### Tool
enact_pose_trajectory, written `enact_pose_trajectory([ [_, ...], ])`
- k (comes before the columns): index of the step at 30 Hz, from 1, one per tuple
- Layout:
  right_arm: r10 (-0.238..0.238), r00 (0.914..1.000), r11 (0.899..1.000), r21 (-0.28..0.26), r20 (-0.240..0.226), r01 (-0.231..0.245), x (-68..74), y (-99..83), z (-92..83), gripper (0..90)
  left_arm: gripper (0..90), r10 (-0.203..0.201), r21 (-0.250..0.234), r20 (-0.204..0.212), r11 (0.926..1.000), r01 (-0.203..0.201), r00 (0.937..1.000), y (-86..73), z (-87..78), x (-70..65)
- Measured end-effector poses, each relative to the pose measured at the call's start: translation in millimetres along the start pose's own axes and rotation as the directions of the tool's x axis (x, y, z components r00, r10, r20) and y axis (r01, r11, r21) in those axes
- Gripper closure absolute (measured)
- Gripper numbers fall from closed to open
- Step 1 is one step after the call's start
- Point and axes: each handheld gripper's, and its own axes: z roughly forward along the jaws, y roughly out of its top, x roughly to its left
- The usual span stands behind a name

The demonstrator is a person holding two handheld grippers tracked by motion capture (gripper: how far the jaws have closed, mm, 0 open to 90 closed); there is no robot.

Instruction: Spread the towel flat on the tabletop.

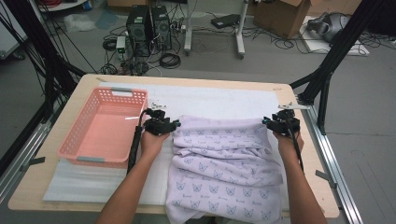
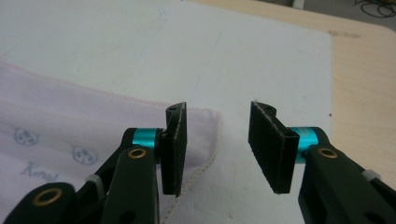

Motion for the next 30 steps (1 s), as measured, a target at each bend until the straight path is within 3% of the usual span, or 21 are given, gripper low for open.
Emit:
enact_pose_trajectory([
  [4, -0.003, 0.9996, 0.997, 0.071, -0.027, 0.004, -1.5, -5.5, 16.5, 50.4, 50.0, 0.018, 0.004, 0.003, 0.9998, -0.018, 0.9998, -0.2, 10.2, -5.3],
  [6, -0.010, 0.9990, 0.995, 0.100, -0.043, 0.014, -0.9, -8.0, 24.0, 50.4, 50.6, 0.073, 0.000, -0.024, 0.9973, -0.073, 0.9970, -1.7, 12.9, -12.1],
  [8, -0.021, 0.9977, 0.991, 0.130, -0.065, 0.029, 1.1, -10.5, 31.2, 52.3, 58.6, 0.141, 0.006, -0.071, 0.9900, -0.141, 0.9875, -2.7, 13.7, -17.0],
  [9, -0.028, 0.9975, 0.990, 0.135, -0.066, 0.037, 2.8, -11.4, 33.6, 52.9, 67.0, 0.139, 0.003, -0.052, 0.9902, -0.139, 0.9889, -2.4, 13.3, -16.2],
  [10, -0.032, 0.9970, 0.990, 0.133, -0.070, 0.041, 3.5, -11.0, 33.7, 57.3, 83.2, 0.119, 0.003, -0.027, 0.9929, -0.119, 0.9925, -2.5, 13.8, -15.3],
  [12, -0.056, 0.9931, 0.989, 0.127, -0.103, 0.069, 3.7, -9.7, 33.5, 78.2, 85.8, 0.120, -0.010, -0.047, 0.9926, -0.121, 0.9916, -1.8, 14.8, -16.0],
  [13, -0.078, 0.9919, 0.988, 0.123, -0.100, 0.090, 4.9, -8.9, 33.2, 82.3, 86.2, 0.107, -0.021, -0.055, 0.9938, -0.109, 0.9927, -0.9, 14.3, -14.6],
  [15, -0.097, 0.9918, 0.989, 0.102, -0.083, 0.105, 4.5, -7.5, 34.0, 84.2, 86.4, 0.057, -0.062, -0.065, 0.9962, -0.061, 0.9962, 1.7, 12.8, -10.7],
  [19, -0.029, 0.9975, 1.000, -0.001, -0.065, 0.029, -4.4, -3.3, 36.6, 84.7, 86.6, -0.044, -0.147, -0.070, 0.9885, 0.034, 0.9965, 5.9, 12.8, -4.0],
  [21, -0.024, 0.9988, 0.998, -0.052, -0.043, 0.022, -5.7, 1.5, 38.2, 84.8, 86.5, -0.042, -0.137, -0.072, 0.9900, 0.031, 0.9965, 10.7, 15.7, -3.2],
  [25, -0.016, 0.9998, 0.994, -0.111, 0.010, 0.017, -6.5, 12.4, 43.2, 84.8, 86.2, -0.055, -0.169, -0.062, 0.9846, 0.044, 0.9965, 21.2, 21.4, -3.5],
  [29, -0.004, 0.9988, 0.991, -0.136, 0.050, 0.011, -9.4, 20.9, 48.4, 84.8, 86.2, -0.014, -0.191, -0.055, 0.9815, 0.003, 0.9984, 35.7, 30.0, -1.1],
  [30, 0.003, 0.9984, 0.991, -0.137, 0.056, 0.005, -10.4, 23.9, 50.3, 84.8, 86.2, -0.020, -0.188, -0.052, 0.9822, 0.010, 0.9984, 38.7, 31.8, 0.3],
])
